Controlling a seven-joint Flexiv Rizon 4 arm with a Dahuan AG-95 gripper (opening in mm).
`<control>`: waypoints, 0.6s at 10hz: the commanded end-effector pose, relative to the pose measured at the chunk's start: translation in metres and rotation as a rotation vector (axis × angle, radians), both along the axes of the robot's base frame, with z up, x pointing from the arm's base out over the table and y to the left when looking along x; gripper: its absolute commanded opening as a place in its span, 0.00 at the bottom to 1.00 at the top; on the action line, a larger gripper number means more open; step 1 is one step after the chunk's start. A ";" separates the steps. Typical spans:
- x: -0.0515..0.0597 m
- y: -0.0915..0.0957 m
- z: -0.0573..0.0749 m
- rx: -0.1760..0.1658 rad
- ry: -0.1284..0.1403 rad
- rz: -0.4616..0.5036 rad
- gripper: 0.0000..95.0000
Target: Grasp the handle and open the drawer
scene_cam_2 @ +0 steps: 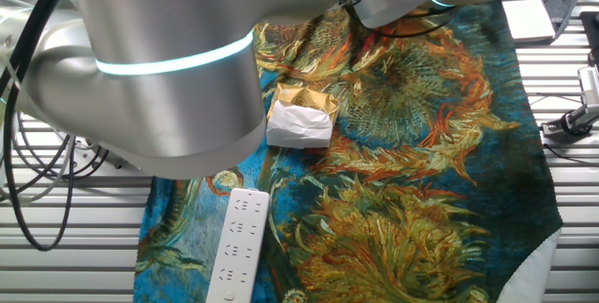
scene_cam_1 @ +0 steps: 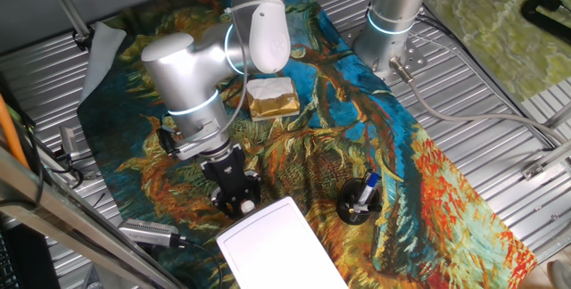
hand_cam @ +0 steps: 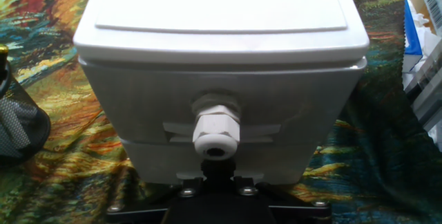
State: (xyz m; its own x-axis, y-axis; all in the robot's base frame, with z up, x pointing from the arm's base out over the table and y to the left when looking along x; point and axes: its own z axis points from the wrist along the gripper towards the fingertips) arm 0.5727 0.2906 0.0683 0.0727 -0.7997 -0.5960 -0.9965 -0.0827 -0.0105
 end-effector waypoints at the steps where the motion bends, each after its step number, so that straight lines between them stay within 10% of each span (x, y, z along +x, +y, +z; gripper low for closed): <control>1: 0.000 -0.002 0.000 0.001 -0.004 0.005 0.00; 6: -0.001 -0.007 -0.001 0.001 -0.008 0.011 0.00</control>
State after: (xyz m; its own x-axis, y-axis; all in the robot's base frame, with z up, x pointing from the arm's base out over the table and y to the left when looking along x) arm 0.5723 0.2833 0.0676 0.0861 -0.7965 -0.5985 -0.9955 -0.0925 -0.0201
